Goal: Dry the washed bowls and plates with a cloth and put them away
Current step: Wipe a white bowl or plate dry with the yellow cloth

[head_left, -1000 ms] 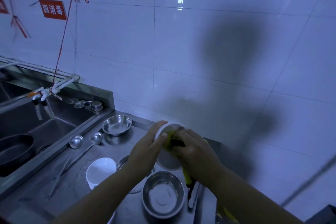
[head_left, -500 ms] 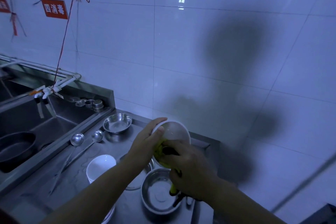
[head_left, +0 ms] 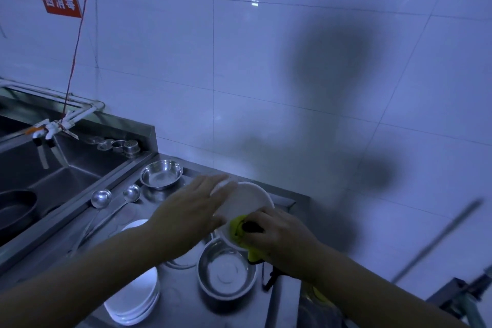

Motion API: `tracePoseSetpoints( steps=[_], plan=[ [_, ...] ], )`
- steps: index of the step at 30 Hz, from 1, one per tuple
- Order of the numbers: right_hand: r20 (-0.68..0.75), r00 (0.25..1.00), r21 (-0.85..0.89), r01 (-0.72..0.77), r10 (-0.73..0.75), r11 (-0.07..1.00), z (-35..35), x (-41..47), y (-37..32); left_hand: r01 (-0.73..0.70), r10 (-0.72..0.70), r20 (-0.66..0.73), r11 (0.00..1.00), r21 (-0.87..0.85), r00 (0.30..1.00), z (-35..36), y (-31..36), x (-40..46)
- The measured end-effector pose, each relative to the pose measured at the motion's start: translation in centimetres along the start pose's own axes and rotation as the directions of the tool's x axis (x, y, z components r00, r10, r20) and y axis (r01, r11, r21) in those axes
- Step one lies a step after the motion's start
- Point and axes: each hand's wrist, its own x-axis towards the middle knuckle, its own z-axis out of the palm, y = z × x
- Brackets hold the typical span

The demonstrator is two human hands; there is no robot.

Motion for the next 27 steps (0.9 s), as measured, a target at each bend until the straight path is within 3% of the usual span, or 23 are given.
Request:
tracePoseSetpoints(
  steps=[1,3,6,9,11,12,13,14,16,17,19,21,23,27],
  plan=[
    [0.007,1.000,0.029,-0.015,0.014,0.999,-0.3,-0.1,0.0,-0.149,0.155,-0.051,0.983,0.110,0.987,-0.2,0.2,-0.3],
    [0.023,0.999,0.081,-0.041,0.040,0.996,-0.5,-0.1,0.0,-0.379,0.388,-0.048,0.915,0.138,0.920,-0.1,0.4,-0.5],
    [0.049,0.998,0.109,-0.032,0.026,0.994,-1.1,0.2,0.0,-0.487,0.485,0.050,0.867,0.103,0.873,-0.2,0.5,-0.4],
    [-0.084,0.996,0.103,-0.024,0.033,0.994,-1.7,-0.2,0.1,-0.375,0.372,0.091,0.927,0.021,0.924,-0.3,0.5,-1.0],
    [-0.203,0.954,0.191,-0.181,0.219,0.965,-2.7,-0.9,0.6,-0.071,0.088,0.053,0.964,-0.255,0.995,-0.4,0.3,-1.9],
    [-0.275,0.920,0.209,-0.227,0.280,0.951,-3.1,-1.1,0.7,0.140,-0.117,0.079,0.882,-0.449,0.990,-0.3,0.3,-2.2],
    [-0.340,0.889,0.214,-0.243,0.306,0.946,-3.2,-1.2,0.8,0.329,-0.288,0.171,0.702,-0.631,0.942,-0.1,0.5,-2.4],
    [-0.380,0.869,0.236,-0.240,0.317,0.942,-3.2,-1.1,0.6,0.429,-0.375,0.267,0.466,-0.774,0.888,0.1,0.9,-2.3],
    [-0.397,0.856,0.249,-0.247,0.331,0.937,-2.3,-0.3,-0.3,0.427,-0.421,0.387,0.002,-0.904,0.821,0.2,2.3,-1.5],
    [-0.396,0.855,0.239,-0.256,0.335,0.937,-1.6,0.2,-0.9,0.374,-0.406,0.416,-0.182,-0.909,0.813,0.2,3.1,-1.0],
    [-0.385,0.850,0.233,-0.287,0.359,0.929,-0.5,1.1,-2.3,0.261,-0.359,0.423,-0.420,-0.869,0.832,0.2,4.5,0.0],
    [-0.403,0.838,0.216,-0.304,0.368,0.928,0.1,1.5,-3.1,0.212,-0.332,0.421,-0.515,-0.831,0.844,0.3,5.2,0.6],
    [-0.448,0.812,0.197,-0.319,0.374,0.927,0.2,1.8,-3.1,0.187,-0.317,0.396,-0.526,-0.829,0.862,0.3,5.4,0.9],
    [-0.530,0.756,0.219,-0.317,0.385,0.923,-0.6,3.2,-1.8,0.175,-0.308,0.302,-0.377,-0.909,0.902,0.0,6.0,0.7]
  ],
)
